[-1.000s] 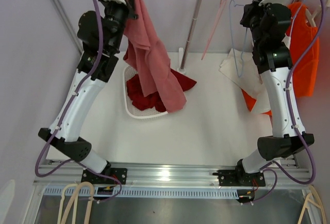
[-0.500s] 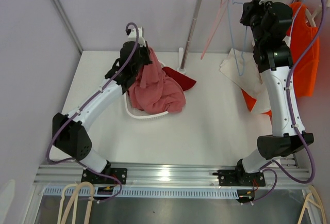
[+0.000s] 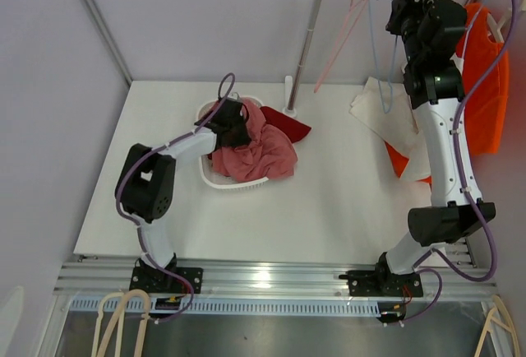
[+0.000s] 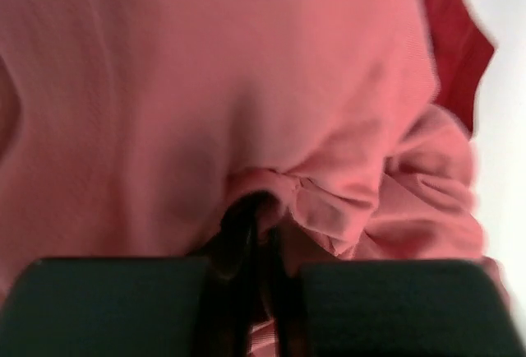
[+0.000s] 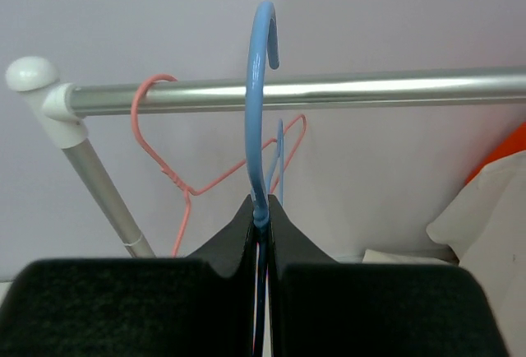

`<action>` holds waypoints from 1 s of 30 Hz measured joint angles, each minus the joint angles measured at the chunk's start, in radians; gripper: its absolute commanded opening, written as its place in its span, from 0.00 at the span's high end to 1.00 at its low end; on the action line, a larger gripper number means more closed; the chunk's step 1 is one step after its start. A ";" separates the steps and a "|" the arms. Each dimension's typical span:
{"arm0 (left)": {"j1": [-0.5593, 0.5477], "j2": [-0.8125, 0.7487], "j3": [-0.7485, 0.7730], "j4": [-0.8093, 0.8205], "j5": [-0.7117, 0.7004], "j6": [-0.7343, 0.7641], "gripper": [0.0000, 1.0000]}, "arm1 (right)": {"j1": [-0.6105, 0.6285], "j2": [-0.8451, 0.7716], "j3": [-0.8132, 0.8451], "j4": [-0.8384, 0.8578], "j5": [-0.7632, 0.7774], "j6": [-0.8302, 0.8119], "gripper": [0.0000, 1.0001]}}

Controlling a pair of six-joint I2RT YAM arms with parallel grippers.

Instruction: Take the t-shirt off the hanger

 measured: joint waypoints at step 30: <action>0.007 -0.663 -0.265 0.253 -0.013 0.142 0.01 | -0.002 0.225 0.177 0.050 0.015 -0.086 1.00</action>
